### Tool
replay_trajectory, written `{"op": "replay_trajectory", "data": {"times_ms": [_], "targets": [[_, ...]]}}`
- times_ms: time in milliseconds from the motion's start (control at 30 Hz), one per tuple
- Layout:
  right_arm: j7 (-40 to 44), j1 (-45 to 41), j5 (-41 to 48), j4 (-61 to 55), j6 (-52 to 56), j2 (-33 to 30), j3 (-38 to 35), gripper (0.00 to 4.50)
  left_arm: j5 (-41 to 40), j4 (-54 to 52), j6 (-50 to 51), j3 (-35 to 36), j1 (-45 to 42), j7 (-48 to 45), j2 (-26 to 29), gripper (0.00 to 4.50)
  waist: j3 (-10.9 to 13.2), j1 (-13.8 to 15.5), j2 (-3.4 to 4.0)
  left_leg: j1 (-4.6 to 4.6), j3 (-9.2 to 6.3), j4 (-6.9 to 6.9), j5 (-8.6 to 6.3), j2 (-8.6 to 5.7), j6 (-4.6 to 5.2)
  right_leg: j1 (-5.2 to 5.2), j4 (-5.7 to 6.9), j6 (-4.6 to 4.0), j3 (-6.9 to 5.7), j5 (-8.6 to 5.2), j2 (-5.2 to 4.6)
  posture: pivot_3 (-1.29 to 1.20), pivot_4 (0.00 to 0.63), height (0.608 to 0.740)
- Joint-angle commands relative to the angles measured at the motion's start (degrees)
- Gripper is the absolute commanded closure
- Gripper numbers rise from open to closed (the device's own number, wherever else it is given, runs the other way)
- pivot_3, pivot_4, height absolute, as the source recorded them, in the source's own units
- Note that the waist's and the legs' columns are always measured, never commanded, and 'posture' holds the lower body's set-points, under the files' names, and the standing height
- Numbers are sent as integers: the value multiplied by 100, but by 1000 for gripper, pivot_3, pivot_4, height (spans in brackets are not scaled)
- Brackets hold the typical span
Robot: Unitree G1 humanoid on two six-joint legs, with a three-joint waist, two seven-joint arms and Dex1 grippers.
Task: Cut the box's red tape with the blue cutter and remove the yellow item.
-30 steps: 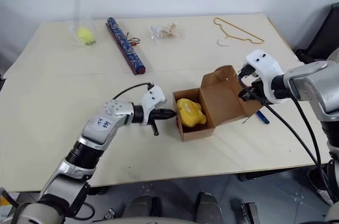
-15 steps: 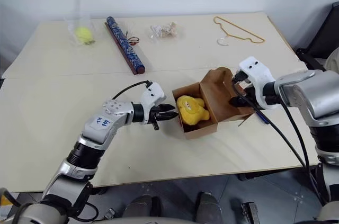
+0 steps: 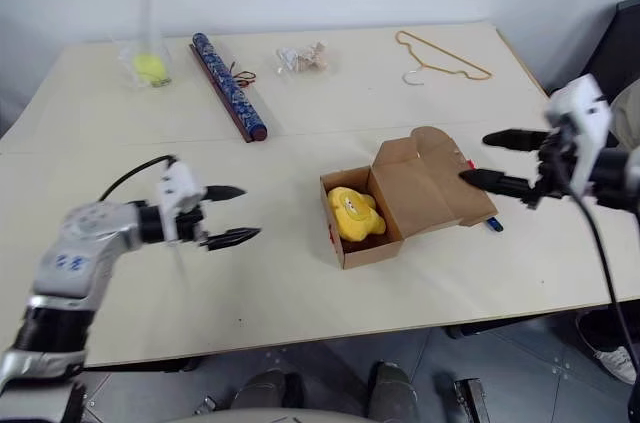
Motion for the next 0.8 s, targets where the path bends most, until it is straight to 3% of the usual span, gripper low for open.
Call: {"op": "replay_trajectory", "data": {"times_ms": [33, 100, 200, 367, 533, 633, 700, 800], "targets": [[913, 223, 412, -241, -752, 79, -291, 0, -638, -288, -166, 839, 572, -293, 186, 11, 0, 1, 0, 3, 0, 1, 0, 1, 0, 3, 1, 0, 1, 0, 0, 0, 150, 740], [1307, 529, 721, -641, -863, 215, -269, 0, -899, -316, -46, 1339, 1038, -270, 229, 11, 2, 11, -7, 7, -2, 2, 0, 3, 0, 7, 1, 0, 3, 0, 0, 0, 150, 740], [1218, 929, 792, -1081, -1191, 590, -256, 0, -1188, -435, 128, 1766, 1463, -212, 288, 11, 4, 36, -10, 8, -9, 4, -3, 4, -3, 9, 8, 0, 2, 0, 0, 0, 150, 740], [715, 1272, 728, -1510, -1618, 1164, -291, 0, -2066, -1188, 1043, 1833, 1347, -102, 456, 11, 6, 56, -14, 7, -13, 9, -3, 1, -3, 13, 11, -1, 3, 0, -1, 0, 150, 740], [514, 1463, 744, -1623, -1949, 1241, -546, 0, -2577, -1476, 2387, 576, -479, -48, 803, 11, 9, 173, -20, 7, -26, 16, 4, -3, -9, 18, 25, -2, 1, 0, 0, 0, 150, 740], [530, 1565, 1041, -1674, -1539, 915, -758, 0, -2023, -1261, 2669, -763, -1689, -241, 813, 11, 7, 168, -10, 14, -17, 13, 3, -6, -9, 19, 24, -1, 6, 0, 0, 0, 150, 740], [480, 1628, 1237, -1712, -1232, 710, -860, 0, -1591, -1027, 2613, -1456, -2347, -263, 644, 11, 9, 183, -12, 12, -16, 11, 4, -8, -10, 18, 22, -1, 4, 0, 6, 0, 150, 740], [438, 1776, 1131, -1754, -1396, 634, -1049, 0, -790, 4, 2512, -2595, -3613, 133, -556, 11, 14, 208, -22, 12, -18, 11, 5, -8, -10, 21, 14, -1, 4, 0, 8, 0, 150, 740]]}}
